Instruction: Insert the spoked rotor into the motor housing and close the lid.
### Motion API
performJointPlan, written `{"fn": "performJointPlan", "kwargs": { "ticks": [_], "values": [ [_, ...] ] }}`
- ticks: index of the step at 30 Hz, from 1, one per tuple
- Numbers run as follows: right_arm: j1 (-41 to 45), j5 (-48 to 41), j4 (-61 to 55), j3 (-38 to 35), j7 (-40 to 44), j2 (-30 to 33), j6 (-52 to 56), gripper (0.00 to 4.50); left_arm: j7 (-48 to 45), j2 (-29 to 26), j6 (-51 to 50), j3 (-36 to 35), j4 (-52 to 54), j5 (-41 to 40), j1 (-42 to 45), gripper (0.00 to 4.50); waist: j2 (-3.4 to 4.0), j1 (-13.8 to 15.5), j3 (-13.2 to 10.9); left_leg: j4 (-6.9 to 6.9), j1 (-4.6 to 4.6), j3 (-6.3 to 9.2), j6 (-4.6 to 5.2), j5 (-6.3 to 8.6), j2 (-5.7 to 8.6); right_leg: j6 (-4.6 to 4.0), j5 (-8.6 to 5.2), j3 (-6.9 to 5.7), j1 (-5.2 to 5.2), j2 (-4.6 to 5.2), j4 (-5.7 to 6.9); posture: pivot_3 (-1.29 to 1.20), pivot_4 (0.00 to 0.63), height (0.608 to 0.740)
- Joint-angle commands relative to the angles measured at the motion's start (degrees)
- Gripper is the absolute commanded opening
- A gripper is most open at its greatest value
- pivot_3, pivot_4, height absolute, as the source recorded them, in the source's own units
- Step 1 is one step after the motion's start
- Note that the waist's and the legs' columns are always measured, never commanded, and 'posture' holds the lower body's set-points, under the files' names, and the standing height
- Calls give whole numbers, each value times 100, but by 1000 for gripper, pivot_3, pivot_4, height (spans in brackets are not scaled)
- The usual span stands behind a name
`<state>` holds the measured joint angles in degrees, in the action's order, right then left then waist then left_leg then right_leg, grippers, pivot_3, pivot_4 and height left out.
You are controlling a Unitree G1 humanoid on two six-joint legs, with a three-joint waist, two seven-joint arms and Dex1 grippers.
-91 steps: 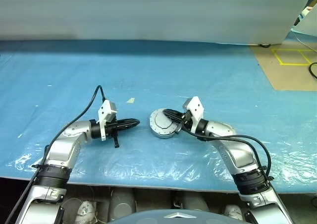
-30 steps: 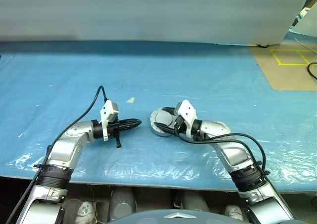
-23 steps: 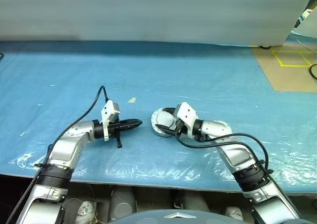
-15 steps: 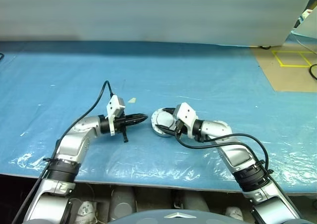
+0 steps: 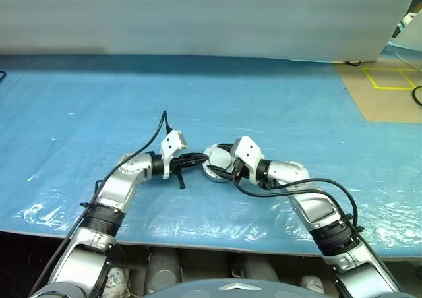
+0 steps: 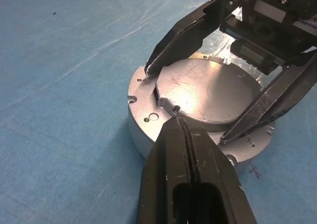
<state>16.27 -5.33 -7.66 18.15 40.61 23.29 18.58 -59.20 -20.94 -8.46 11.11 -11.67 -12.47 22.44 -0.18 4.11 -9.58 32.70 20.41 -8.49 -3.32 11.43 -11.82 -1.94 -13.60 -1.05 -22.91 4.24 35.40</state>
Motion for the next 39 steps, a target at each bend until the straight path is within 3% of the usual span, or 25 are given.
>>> {"fn": "performJointPlan", "kwargs": {
  "ticks": [1,7,9,12,23,29,39],
  "values": [
    [-110,22,41,-67,-74,7,250,3069,30,37,28,219,-135,206,-5,0,3,0,2,0,-1,0,0,0,0,0,0,0,1,0,-1,0,150,740],
    [-24,-43,55,-142,-53,6,296,3069,86,81,40,258,-185,282,4,0,6,6,4,-7,-13,-1,1,1,0,2,-1,0,15,6,-8,0,150,740],
    [-13,-166,18,-218,-42,-38,365,3797,65,67,6,263,-163,273,-30,0,6,6,4,-8,-15,-1,2,1,0,2,-1,0,18,8,-11,0,150,740],
    [-3,-268,-18,-269,1,-72,416,4452,18,58,-39,279,-120,246,-62,0,8,6,5,-19,-15,-3,1,1,0,2,-1,0,18,7,-22,0,150,740],
    [-70,-1051,-285,-715,510,-90,350,4452,-107,64,-118,287,-62,184,-39,0,10,12,6,-46,12,-4,1,0,3,2,0,-13,2,5,-60,0,150,740],
    [-39,-1115,-187,-1032,236,-98,582,4452,-172,54,-86,306,-82,189,-16,0,10,8,6,-46,10,-4,1,0,3,2,0,-13,2,5,-61,0,150,740],
    [-34,-2973,-303,-2313,-285,-248,3458,4452,-248,84,-48,309,-121,176,14,0,11,18,6,-50,11,-4,1,0,4,2,0,-13,1,4,-62,0,150,740]
  ]
}}
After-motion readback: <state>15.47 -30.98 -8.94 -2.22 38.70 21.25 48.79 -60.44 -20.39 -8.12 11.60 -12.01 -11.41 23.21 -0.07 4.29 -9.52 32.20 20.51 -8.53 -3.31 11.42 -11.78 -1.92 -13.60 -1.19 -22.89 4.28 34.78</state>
